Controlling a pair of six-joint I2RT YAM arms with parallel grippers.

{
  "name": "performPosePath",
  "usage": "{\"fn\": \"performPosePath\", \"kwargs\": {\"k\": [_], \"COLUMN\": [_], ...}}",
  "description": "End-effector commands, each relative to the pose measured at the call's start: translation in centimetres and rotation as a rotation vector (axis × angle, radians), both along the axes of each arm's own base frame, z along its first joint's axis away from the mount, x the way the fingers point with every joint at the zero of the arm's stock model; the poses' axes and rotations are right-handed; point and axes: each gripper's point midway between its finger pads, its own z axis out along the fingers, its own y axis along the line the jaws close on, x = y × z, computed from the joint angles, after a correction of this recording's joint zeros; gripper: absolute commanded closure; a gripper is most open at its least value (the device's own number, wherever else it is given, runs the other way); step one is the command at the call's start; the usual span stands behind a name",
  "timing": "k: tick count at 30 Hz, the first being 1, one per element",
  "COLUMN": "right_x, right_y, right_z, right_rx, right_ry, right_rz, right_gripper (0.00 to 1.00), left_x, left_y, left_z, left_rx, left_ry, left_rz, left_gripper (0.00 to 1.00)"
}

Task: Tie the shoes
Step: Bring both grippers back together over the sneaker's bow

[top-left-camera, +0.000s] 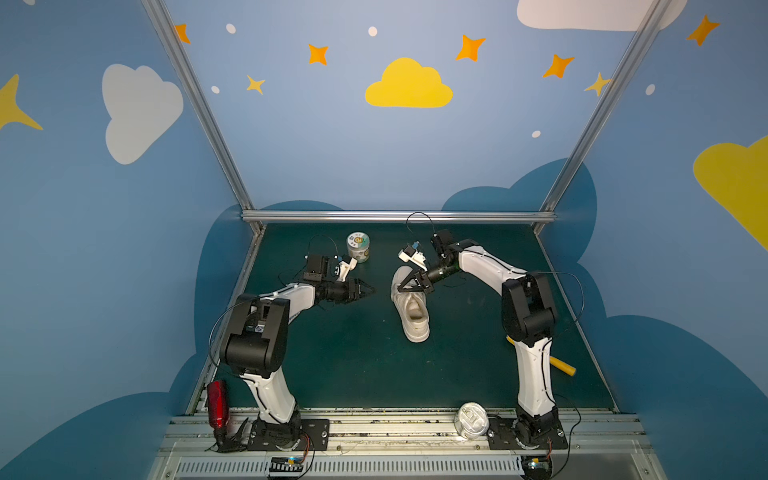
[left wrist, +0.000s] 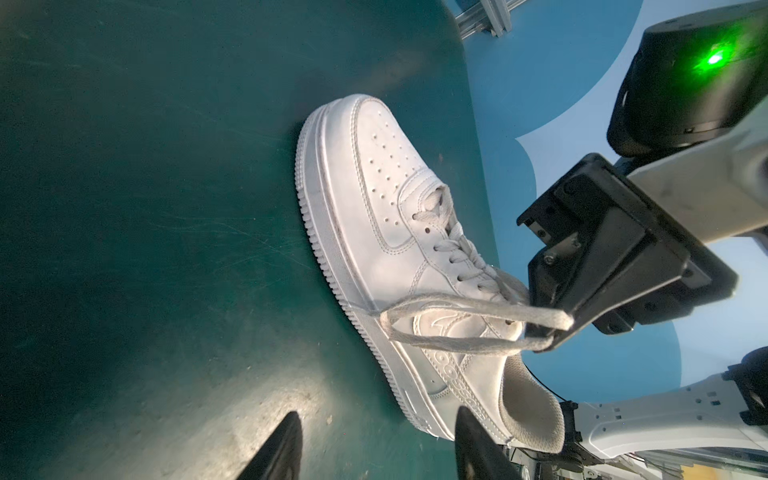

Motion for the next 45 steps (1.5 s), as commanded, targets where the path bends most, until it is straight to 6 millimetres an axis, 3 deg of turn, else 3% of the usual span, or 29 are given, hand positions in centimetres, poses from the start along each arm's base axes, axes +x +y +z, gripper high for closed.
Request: {"fn": "performPosePath", "kwargs": {"k": [1, 12, 18, 22, 32, 40, 45], "right_x": [-2.7, -5.5, -5.8, -6.0, -6.2, -4.9, -4.4], "right_y": [-0.3, -1.6, -2.1, -2.0, -2.3, -2.5, -2.4], "right_z": [-0.6, -6.5, -7.7, -7.2, -4.1, -1.9, -0.7], "right_rx": [-0.059, -0.395, -0.502, -0.515, -0.503, -0.462, -0.42], "right_ry": [-0.001, -0.128, -0.176, -0.222, -0.251, -0.239, -0.233], "right_rz": [0.095, 0.246, 0.291, 0.291, 0.248, 0.181, 0.153], "right_gripper": [1.0, 1.0, 0.7, 0.62, 0.59, 0.54, 0.52], "left_x": [0.5, 0.4, 0.1, 0.1, -0.4, -0.8, -0.6], "left_y": [-0.1, 0.2, 0.0, -0.1, -1.5, -3.1, -3.1], "left_z": [0.6, -0.3, -0.3, -0.2, -0.3, -2.4, -2.3], "left_rx": [0.006, 0.047, 0.071, 0.103, 0.128, 0.258, 0.377], "left_ry": [-0.03, -0.022, -0.026, -0.042, -0.039, -0.016, -0.087], "left_rz": [-0.014, -0.025, -0.046, -0.07, -0.129, -0.206, -0.24], "left_gripper": [0.43, 0.43, 0.43, 0.42, 0.41, 0.41, 0.4]}}
